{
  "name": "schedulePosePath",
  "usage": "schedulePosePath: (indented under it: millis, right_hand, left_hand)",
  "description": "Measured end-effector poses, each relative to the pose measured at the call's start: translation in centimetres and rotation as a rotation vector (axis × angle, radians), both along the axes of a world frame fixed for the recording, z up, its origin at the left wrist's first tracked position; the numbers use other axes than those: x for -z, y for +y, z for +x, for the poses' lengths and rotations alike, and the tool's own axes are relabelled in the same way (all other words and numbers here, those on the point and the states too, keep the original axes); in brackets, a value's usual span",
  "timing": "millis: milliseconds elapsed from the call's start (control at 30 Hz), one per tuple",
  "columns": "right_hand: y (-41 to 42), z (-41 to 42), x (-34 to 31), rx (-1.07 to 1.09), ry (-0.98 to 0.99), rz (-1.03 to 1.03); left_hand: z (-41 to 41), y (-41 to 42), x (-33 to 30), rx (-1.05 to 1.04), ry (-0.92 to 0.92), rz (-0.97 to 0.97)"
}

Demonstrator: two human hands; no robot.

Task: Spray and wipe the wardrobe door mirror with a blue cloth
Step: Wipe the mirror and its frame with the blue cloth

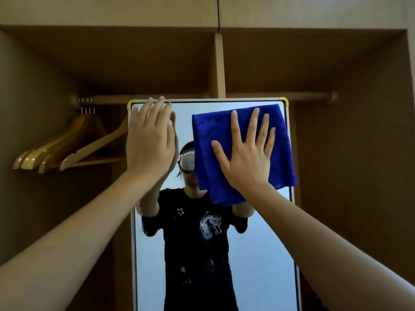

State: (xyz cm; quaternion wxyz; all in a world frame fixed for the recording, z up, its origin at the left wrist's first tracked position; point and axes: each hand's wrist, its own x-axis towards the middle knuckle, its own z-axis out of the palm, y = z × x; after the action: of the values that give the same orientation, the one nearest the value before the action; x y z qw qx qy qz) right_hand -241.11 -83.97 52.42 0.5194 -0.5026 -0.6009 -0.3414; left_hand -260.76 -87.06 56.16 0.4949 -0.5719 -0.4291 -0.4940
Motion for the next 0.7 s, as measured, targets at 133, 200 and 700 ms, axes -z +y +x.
schedulePosePath:
  millis: [133, 200, 700]
  right_hand:
    - [0.1, -0.1, -0.2, 0.009, 0.007, -0.001]
    - [0.1, -0.1, -0.5, 0.010, 0.014, 0.001]
    - [0.1, -2.0, 1.5, -0.057, 0.063, 0.016]
  left_hand:
    - [0.3, 0.2, -3.3, -0.042, 0.016, -0.071]
    - [0.6, 0.4, -4.4, -0.029, 0.014, -0.112]
    - [1.2, 0.7, -4.0, 0.034, -0.007, -0.067]
